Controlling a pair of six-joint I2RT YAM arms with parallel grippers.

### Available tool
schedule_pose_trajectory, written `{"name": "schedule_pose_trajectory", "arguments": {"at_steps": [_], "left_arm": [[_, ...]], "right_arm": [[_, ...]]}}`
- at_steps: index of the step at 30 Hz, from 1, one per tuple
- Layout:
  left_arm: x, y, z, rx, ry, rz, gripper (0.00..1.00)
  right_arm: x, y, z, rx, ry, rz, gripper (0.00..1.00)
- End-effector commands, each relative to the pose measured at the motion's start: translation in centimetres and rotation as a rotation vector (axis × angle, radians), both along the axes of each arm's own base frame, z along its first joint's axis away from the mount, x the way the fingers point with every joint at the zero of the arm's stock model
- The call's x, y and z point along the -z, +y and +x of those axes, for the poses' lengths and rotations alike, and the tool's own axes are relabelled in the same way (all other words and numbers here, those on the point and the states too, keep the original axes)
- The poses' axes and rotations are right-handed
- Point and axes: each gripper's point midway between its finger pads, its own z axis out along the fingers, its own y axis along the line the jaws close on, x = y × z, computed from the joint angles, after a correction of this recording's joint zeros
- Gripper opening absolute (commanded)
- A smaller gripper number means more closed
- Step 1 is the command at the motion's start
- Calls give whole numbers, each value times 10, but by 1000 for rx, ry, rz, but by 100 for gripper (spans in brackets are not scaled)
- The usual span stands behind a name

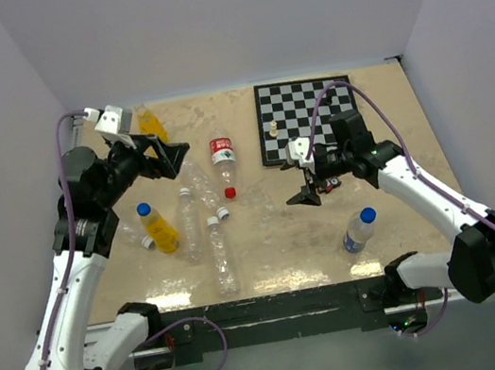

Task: Unscrew the bottle caps
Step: Pick up the plastic bottle from the corner of the board.

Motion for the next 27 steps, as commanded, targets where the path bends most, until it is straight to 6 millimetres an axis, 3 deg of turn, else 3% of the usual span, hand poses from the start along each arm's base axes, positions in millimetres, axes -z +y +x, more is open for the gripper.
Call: {"name": "schedule_pose_trajectory", "arguments": {"at_steps": [1, 11, 27], "left_arm": [[-1, -2, -18, 33, -9, -6, 100], [1, -24, -40, 143, 35, -60, 100], [22, -110, -73, 308, 124, 2, 100]], "right_arm": [[-20, -2, 10, 18, -65, 13, 90], [-17, -4, 13, 32, -56, 10, 90], [-15, -4, 15, 39, -52, 6, 90]]}}
